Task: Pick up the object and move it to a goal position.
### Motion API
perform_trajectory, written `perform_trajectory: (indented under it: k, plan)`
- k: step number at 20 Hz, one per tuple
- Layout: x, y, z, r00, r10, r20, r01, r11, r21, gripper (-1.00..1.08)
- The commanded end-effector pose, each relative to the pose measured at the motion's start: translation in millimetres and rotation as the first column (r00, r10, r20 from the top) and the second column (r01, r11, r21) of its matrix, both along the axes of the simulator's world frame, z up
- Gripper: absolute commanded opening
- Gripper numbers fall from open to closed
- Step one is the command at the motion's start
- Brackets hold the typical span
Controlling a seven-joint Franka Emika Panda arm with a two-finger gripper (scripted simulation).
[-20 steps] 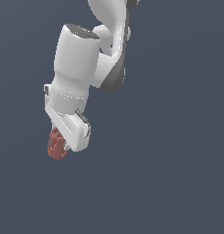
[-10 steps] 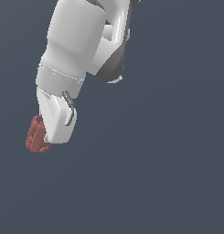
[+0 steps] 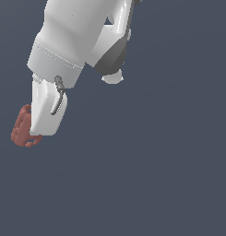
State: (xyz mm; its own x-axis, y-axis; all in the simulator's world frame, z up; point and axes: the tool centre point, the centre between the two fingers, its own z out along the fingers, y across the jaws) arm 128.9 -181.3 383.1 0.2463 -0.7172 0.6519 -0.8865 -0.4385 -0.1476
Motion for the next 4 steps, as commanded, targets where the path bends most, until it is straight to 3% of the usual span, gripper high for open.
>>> perform_trajectory:
  k: [1,4]
  plan:
    - [-0.5,-1.1,4.5,1.000,-0.013,0.008,0.013,1.000,-0.005,-1.00]
    - [-0.7,-1.3,6.0,1.000,-0.017,0.010,0.017,1.000,-0.007,-1.00]
